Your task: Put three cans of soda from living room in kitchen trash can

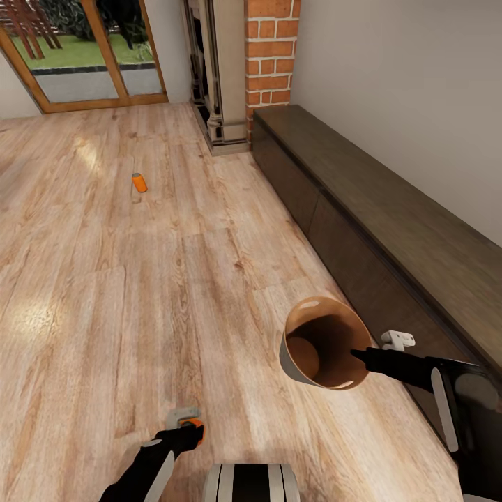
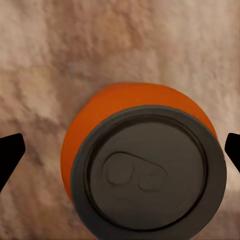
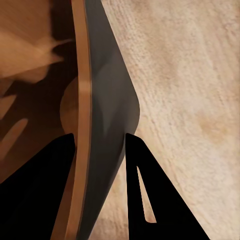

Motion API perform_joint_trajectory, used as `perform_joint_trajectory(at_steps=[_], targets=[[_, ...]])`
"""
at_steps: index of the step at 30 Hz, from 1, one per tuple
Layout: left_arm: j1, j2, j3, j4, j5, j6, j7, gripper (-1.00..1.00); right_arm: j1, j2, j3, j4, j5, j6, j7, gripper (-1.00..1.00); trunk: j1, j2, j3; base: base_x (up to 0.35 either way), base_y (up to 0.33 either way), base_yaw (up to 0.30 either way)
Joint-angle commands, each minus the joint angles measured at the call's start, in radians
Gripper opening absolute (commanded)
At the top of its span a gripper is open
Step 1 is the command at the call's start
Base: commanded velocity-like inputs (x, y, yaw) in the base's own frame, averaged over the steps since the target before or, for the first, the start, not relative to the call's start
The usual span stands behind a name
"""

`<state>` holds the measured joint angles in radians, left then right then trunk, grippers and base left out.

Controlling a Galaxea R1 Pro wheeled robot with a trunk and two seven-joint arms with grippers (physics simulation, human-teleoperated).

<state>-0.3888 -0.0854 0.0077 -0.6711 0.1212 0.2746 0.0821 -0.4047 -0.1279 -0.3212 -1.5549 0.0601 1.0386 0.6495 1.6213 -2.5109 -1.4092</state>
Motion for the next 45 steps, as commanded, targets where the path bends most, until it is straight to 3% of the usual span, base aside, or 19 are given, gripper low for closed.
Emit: perform_joint_trajectory(at_steps=[1,21,25,26,40,43,44,45], targets=[[0.0,0.0,0.0,0.002,0.0,-0.001,0.0,1.0,0.0,0.0,0.001,-0.001,-0.033,0.009,0.002,-1.0,0.0,0.0,0.0,0.0,0.0,0.0],[-0.002,-0.005,0.0,0.024,0.003,-0.005,0.0,1.0,0.0,0.001,0.001,-0.001,-0.033,0.009,0.004,-1.0,0.0,0.0,0.0,0.0,0.0,0.0],[-0.025,-0.008,0.0,0.046,0.007,-0.005,0.0,1.0,0.0,0.002,0.001,-0.001,-0.033,0.009,0.004,-1.0,0.0,0.0,0.0,0.0,0.0,0.0],[-0.032,-0.009,0.0,0.057,0.007,-0.005,0.0,-1.0,0.0,0.002,0.001,-0.001,-0.033,0.009,0.004,-1.0,0.0,0.0,0.0,0.0,0.0,0.0],[-0.093,-0.016,0.002,0.168,0.01,-0.089,0.001,-1.0,0.0,0.003,0.001,-0.001,-0.033,0.009,0.003,-1.0,0.0,0.0,0.0,0.0,0.0,0.0],[-0.094,-0.015,0.003,0.14,0.008,-0.088,-0.005,-1.0,0.0,0.0,0.0,0.0,-0.033,0.009,0.004,-1.0,0.0,0.0,0.0,0.0,0.0,0.0],[-0.093,-0.015,0.002,0.098,0.007,-0.077,-0.008,-1.0,0.0,-0.001,-0.001,0.0,-0.031,0.009,0.004,-1.0,0.0,0.0,0.0,0.0,0.0,0.0],[-0.091,-0.02,-0.001,0.005,0.007,-0.015,-0.011,-1.0,0.0,-0.002,-0.001,0.001,-0.03,0.009,0.004,-1.0,0.0,0.0,0.0,0.0,0.0,0.0]])
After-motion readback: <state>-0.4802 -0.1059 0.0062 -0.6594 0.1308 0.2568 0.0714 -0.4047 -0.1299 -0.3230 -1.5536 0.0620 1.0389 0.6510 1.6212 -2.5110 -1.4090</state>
